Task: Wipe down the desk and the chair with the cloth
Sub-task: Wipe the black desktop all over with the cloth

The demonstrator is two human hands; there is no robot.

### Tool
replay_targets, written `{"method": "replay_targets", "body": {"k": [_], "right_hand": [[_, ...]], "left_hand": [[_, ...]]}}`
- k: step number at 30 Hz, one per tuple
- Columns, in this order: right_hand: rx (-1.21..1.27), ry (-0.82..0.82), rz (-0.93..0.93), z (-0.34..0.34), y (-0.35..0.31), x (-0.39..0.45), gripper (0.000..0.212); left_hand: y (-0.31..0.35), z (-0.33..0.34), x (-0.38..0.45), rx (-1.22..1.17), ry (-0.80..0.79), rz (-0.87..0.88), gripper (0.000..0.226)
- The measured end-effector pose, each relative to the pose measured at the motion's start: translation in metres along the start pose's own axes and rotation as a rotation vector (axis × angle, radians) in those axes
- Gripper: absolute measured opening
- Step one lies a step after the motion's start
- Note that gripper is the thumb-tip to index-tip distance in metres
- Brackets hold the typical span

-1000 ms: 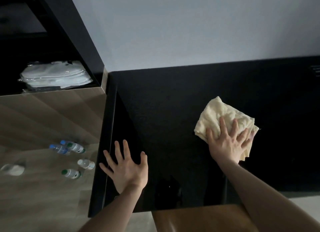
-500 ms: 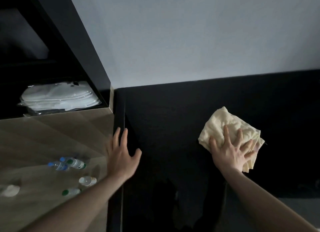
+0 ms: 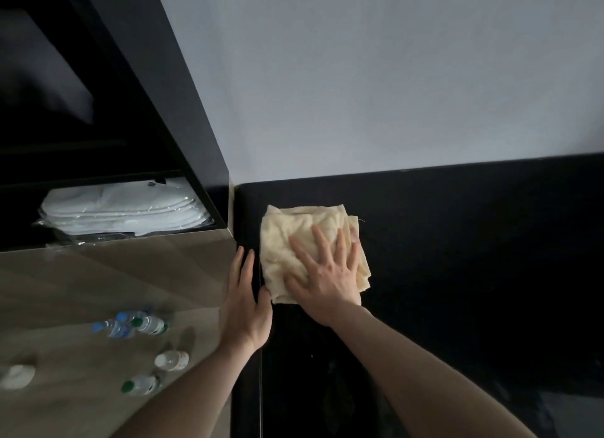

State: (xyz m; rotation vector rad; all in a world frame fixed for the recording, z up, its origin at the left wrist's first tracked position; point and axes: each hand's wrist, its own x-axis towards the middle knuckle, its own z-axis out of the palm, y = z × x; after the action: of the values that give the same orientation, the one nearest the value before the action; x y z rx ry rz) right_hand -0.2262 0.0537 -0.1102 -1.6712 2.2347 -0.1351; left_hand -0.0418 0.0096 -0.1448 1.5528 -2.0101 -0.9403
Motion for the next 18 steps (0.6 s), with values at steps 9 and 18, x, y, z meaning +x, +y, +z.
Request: {"method": "replay_targets", "body": {"k": [9, 18], "right_hand": [[-0.053, -0.034, 0.106, -0.041, 0.099, -0.008, 0.076], [0.072, 0.043, 0.589, -0.061, 0.121, 0.026, 0.076]], "left_hand": [[-0.002, 0.003, -0.001, 0.11, 0.015, 0.013, 0.067], [-0.002, 0.008, 0.0, 0.099, 0.038, 0.014, 0.068]]}}
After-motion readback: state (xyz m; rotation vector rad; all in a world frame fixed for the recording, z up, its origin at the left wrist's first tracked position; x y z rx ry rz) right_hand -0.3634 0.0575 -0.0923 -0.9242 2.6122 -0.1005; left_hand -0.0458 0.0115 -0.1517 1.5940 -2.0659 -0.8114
